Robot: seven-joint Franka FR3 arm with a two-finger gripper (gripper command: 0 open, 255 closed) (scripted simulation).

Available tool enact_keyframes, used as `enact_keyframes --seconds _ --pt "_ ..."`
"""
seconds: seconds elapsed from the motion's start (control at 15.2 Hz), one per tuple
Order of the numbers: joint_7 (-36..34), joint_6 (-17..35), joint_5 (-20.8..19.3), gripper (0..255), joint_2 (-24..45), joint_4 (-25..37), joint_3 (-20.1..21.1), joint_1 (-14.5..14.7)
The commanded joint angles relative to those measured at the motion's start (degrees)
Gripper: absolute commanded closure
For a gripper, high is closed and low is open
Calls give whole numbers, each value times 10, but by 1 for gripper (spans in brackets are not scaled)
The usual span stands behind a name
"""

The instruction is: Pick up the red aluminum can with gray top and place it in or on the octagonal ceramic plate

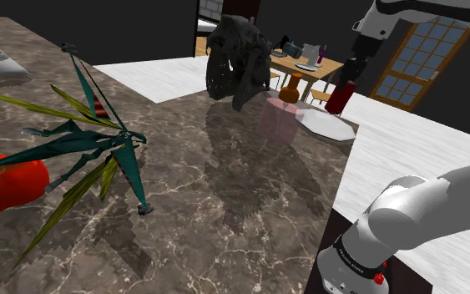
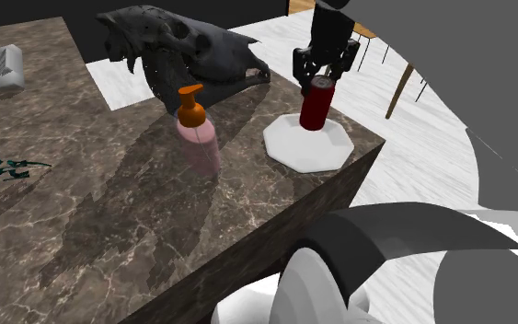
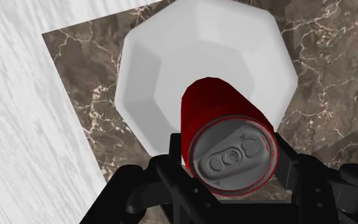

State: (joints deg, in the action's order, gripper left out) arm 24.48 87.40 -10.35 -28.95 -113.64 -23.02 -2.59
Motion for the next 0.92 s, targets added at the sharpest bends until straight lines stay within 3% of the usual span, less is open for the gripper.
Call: enact_keyframes --seconds 0.0,0.66,0.86 --pt "-3 13 -2 255 -7 -19 1 -1" --pt "-8 86 -12 255 -23 -108 -7 -7" --pt "-8 86 -12 255 -23 -108 -7 -7"
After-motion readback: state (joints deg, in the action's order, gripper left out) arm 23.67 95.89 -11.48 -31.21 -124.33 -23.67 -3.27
